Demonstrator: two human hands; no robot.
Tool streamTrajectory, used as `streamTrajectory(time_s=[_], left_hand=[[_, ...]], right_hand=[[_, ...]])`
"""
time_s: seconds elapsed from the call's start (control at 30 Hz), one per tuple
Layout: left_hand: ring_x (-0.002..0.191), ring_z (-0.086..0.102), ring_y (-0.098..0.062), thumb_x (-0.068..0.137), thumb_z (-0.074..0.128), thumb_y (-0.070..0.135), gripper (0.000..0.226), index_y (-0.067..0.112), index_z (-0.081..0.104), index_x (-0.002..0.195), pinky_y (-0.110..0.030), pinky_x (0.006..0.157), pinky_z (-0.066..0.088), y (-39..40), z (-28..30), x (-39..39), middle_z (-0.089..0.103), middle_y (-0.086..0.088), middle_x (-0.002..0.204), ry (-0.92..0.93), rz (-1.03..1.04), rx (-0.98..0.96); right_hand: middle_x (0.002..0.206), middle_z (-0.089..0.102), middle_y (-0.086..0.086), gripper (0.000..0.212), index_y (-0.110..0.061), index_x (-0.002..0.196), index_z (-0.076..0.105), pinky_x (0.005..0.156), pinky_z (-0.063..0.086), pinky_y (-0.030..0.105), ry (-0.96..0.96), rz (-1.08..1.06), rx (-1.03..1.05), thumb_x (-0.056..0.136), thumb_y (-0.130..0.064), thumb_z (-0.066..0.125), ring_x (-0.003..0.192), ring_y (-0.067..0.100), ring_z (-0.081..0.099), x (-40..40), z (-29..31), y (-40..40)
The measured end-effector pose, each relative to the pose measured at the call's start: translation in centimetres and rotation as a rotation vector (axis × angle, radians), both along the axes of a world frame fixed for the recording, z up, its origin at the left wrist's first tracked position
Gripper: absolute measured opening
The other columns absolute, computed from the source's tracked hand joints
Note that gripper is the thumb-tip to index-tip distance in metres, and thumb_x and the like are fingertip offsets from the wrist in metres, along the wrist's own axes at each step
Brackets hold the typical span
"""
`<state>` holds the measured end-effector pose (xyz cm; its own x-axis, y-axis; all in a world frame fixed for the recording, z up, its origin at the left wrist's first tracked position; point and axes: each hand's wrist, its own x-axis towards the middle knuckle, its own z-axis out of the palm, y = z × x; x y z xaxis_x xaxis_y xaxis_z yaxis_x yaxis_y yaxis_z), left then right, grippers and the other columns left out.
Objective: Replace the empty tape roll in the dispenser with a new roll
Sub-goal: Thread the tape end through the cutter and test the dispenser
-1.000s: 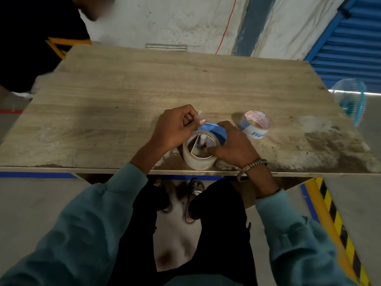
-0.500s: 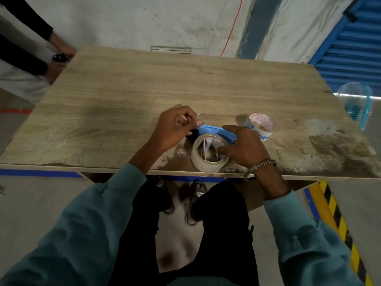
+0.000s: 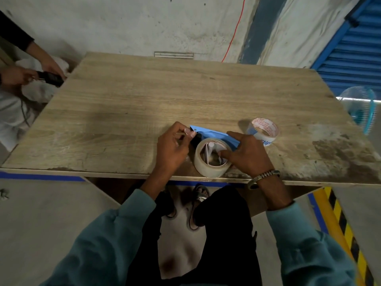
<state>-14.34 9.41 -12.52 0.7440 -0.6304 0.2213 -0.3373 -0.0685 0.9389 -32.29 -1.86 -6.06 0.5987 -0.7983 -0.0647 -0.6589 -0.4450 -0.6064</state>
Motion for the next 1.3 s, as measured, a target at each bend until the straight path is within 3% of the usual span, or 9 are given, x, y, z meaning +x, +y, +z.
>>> streamTrajectory(time_s=[0.13,0.27,0.37,0.63,0.87,1.0,1.1,1.23,1.3], left_hand=[[0.088,0.075,0.002,0.096,0.074,0.013,0.023,0.020,0.058,0.081,-0.017,0.077,0.054,0.0,-0.4,0.7,0.077,0.012,0.092,0.067,-0.005,0.029],[0.091,0.078,-0.015,0.092,0.075,0.015,0.028,0.026,0.055,0.075,-0.041,0.084,0.063,0.2,-0.3,2.1,0.078,0.003,0.090,0.076,-0.076,0.079],[0.099,0.078,-0.032,0.094,0.072,0.004,0.020,0.010,0.056,0.084,-0.051,0.088,0.064,0.2,0.1,3.4,0.076,-0.010,0.091,0.151,-0.166,0.105],[0.102,0.078,-0.021,0.103,0.047,-0.012,0.026,0.009,0.043,0.089,-0.029,0.089,0.062,3.0,1.2,7.4,0.081,-0.007,0.107,0.422,-0.610,0.096],[0.087,0.081,-0.028,0.104,0.057,-0.004,0.025,0.016,0.051,0.089,-0.035,0.071,0.065,3.9,0.7,6.8,0.076,-0.004,0.091,0.255,-0.194,-0.058],[0.075,0.080,-0.023,0.102,0.060,-0.004,0.020,0.012,0.050,0.095,-0.031,0.065,0.064,4.2,0.4,8.0,0.074,0.003,0.087,0.251,-0.018,-0.086],[0.071,0.080,-0.026,0.102,0.068,0.017,0.018,0.009,0.052,0.100,-0.027,0.060,0.062,3.6,0.3,7.7,0.077,-0.012,0.094,0.230,-0.049,-0.018],[0.047,0.067,-0.014,0.096,0.075,0.035,0.028,0.009,0.064,0.091,-0.023,0.048,0.054,3.6,0.9,7.8,0.070,-0.008,0.067,0.111,0.094,0.090],[0.043,0.059,-0.012,0.094,0.077,0.035,0.032,0.006,0.068,0.085,-0.023,0.046,0.049,3.4,1.7,8.0,0.066,-0.006,0.059,0.209,0.106,0.139]], right_hand=[[0.145,0.060,0.016,0.075,-0.014,0.155,0.047,0.107,0.043,0.033,0.035,0.065,-0.049,0.089,-0.033,0.078,0.134,0.028,0.056,-0.3,-0.2,0.7],[0.146,0.060,0.014,0.075,-0.015,0.155,0.046,0.107,0.042,0.032,0.027,0.072,-0.051,0.090,-0.035,0.078,0.135,0.028,0.056,-0.2,-0.6,0.7],[0.146,0.061,0.012,0.074,-0.016,0.152,0.051,0.108,0.045,0.033,-0.005,0.075,-0.026,0.087,-0.033,0.081,0.134,0.027,0.058,0.0,-0.8,0.2],[0.133,0.070,0.007,0.067,-0.019,0.143,0.061,0.092,0.053,0.026,-0.040,0.135,0.036,0.082,-0.031,0.087,0.111,0.020,0.070,0.5,-0.4,-2.1],[0.116,0.073,0.003,0.058,-0.018,0.129,0.068,0.092,0.059,0.039,-0.037,0.149,0.060,0.076,-0.024,0.090,0.100,0.022,0.072,1.0,-0.6,-1.6],[0.110,0.072,0.000,0.055,-0.017,0.129,0.068,0.078,0.051,0.017,-0.004,0.082,0.052,0.078,-0.020,0.088,0.098,0.016,0.069,-0.3,-0.3,-2.1],[0.107,0.070,-0.001,0.051,-0.021,0.127,0.068,0.067,0.040,0.005,0.017,0.042,0.003,0.079,-0.024,0.086,0.093,0.011,0.064,-0.8,-0.4,-2.1],[0.112,0.072,0.001,0.049,-0.021,0.122,0.066,0.079,0.046,0.023,-0.009,0.022,0.004,0.079,-0.032,0.087,0.102,0.018,0.067,-1.1,-0.8,-1.6],[0.115,0.073,0.004,0.051,-0.021,0.124,0.064,0.083,0.049,0.028,0.016,0.033,-0.008,0.080,-0.035,0.086,0.104,0.020,0.068,-1.2,-0.9,-1.4]])
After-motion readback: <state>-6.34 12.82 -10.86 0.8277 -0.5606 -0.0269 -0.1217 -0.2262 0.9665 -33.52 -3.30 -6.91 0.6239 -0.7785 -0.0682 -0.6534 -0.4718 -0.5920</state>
